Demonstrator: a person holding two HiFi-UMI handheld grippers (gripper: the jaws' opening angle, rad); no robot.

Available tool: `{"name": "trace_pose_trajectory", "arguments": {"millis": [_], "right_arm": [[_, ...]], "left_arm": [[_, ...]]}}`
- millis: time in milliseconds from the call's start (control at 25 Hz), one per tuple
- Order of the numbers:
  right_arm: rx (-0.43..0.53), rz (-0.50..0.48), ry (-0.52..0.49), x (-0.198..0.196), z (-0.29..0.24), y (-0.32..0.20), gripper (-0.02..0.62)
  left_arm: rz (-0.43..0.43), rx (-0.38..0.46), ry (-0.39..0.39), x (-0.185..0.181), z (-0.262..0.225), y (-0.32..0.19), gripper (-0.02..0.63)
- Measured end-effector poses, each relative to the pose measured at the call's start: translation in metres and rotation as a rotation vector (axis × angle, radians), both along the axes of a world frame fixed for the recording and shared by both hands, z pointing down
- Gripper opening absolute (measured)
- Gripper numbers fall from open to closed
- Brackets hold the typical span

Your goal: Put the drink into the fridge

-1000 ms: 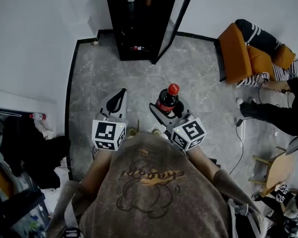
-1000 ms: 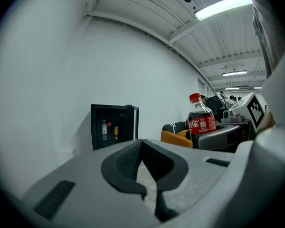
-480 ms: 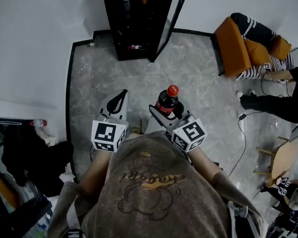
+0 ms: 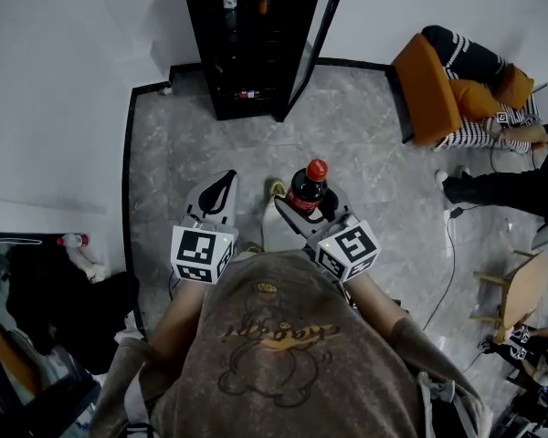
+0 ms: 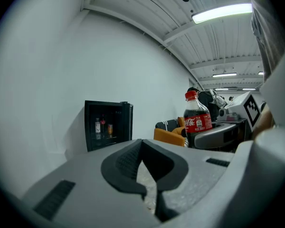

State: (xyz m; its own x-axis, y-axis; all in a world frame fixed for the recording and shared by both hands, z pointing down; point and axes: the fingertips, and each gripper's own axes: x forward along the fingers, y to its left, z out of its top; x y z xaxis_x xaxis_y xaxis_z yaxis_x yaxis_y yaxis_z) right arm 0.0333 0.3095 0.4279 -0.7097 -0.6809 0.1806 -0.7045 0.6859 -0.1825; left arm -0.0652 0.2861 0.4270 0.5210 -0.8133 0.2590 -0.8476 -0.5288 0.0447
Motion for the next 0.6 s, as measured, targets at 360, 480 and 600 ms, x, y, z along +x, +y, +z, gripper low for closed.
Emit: {"name": "trace_pose_trajectory", "arguments": {"millis": [360, 480, 600], "right_arm": [[0.005, 0.009, 0.003, -0.003, 0.008, -0.023, 0.305], [-0.004, 0.014, 0.003, -0.001, 0.012, -0.032, 0.305], [-0.010, 0.015, 0.005, 0.001, 0.011, -0.043, 0.305]], "left_arm": [[0.020, -0.004, -0.003, 0.003, 0.005, -0.022, 0.005], [0.022, -0.010, 0.002, 0.005, 0.007, -0.029, 0.005], [0.024, -0.014, 0.001, 0.008, 0.006, -0.041, 0.005]]}}
